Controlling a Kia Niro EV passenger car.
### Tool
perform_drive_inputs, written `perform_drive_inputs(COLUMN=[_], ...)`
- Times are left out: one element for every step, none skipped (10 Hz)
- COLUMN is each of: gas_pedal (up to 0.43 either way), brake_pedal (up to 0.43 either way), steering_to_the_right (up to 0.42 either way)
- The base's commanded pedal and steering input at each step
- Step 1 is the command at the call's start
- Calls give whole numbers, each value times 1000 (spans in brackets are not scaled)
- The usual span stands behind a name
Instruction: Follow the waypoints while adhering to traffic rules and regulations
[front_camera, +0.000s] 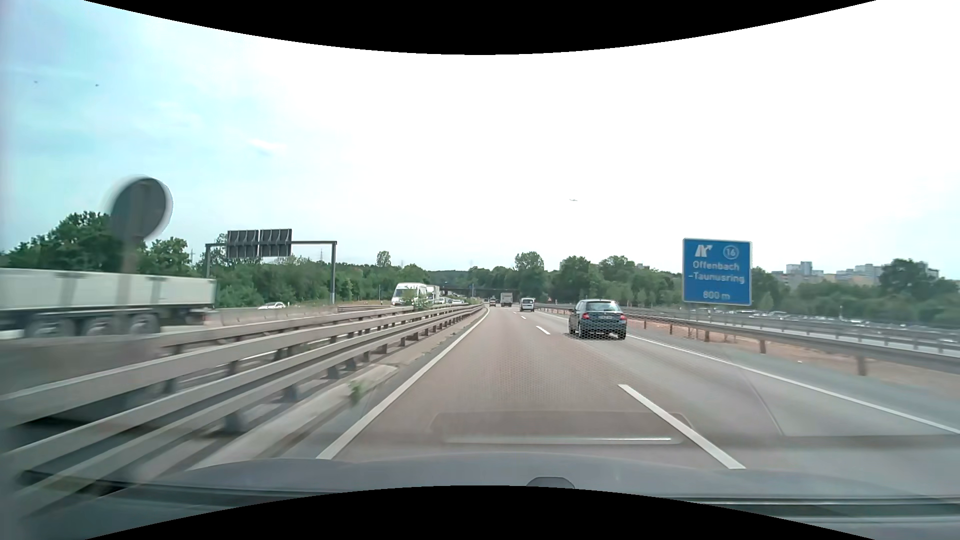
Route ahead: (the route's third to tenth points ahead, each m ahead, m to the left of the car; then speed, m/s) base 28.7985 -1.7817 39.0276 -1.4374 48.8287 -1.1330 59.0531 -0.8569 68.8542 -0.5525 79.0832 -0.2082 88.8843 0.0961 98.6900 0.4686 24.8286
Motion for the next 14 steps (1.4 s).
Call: perform_drive_inputs(gas_pedal=[150,150,150,150,150,150,150,150,150,150,150,150,150,150], brake_pedal=[0,0,0,0,0,0,0,0,0,0,0,0,0,0], steering_to_the_right=[-4,-5,-6,-7,-7,-7,-9,-10,-10,-9,-9,-9,-7,-7])
